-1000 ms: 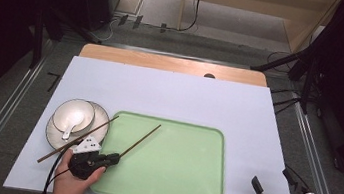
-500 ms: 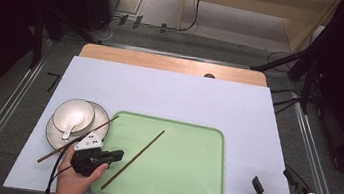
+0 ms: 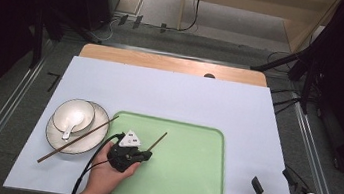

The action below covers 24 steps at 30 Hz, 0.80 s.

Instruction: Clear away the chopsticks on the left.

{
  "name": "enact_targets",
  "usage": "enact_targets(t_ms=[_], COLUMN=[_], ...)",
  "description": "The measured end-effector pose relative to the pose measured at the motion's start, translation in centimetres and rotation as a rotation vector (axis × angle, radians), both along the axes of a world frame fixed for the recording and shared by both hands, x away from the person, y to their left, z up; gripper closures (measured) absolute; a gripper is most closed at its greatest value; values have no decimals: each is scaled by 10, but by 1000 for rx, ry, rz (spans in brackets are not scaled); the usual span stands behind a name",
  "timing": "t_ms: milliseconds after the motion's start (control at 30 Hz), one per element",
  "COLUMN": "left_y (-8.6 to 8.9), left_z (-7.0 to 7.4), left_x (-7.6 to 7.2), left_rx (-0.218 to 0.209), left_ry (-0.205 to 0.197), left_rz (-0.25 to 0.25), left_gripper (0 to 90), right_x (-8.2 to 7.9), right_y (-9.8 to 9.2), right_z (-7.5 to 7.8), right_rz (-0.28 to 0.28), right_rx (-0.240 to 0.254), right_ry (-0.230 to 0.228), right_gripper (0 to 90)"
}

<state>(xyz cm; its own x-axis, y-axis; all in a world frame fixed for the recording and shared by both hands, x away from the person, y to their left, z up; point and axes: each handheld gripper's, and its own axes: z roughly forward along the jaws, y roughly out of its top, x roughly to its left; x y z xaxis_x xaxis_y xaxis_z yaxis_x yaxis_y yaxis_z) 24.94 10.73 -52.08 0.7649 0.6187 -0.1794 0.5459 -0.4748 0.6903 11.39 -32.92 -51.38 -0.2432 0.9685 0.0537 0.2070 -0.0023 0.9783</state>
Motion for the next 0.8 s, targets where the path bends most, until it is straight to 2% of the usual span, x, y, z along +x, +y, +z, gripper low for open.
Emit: enact_targets(t_ms=[33, 67, 100, 133, 300, 467, 633, 667, 700, 800], left_y=[0, 0, 0, 2, 11, 28, 37, 40, 42, 48], left_z=[0, -1, -1, -2, -1, 1, 3, 4, 4, 4], left_x=[0, 1, 1, 2, 6, 11, 12, 13, 13, 16], left_rx=[0, 23, 23, 40, 43, 56, 74, 95, 102, 94], left_ry=[0, -1, -1, -6, 8, 12, 6, -12, -13, -7], left_rz=[0, 15, 15, 34, 79, 163, 201, 215, 225, 245], left_gripper=[900, 900, 900, 900, 900, 900, 900, 900, 900, 900], right_x=[0, 0, 0, 0, 0, 0, 1, 1, 1, 0], right_y=[0, 0, 0, -1, -1, 0, 0, 0, 0, 0], right_z=[0, 0, 0, 0, -1, 0, -1, -1, -1, 0], right_rz=[1, 1, 1, 2, 3, 3, 1, 3, 3, 2], right_rx=[0, 0, 0, 4, 4, 1, 2, 0, 0, 2], right_ry=[-1, -2, -2, -1, -1, 0, 2, 2, 3, 2], right_gripper=[8, 8, 8, 8, 8, 8, 8, 8, 8, 8])
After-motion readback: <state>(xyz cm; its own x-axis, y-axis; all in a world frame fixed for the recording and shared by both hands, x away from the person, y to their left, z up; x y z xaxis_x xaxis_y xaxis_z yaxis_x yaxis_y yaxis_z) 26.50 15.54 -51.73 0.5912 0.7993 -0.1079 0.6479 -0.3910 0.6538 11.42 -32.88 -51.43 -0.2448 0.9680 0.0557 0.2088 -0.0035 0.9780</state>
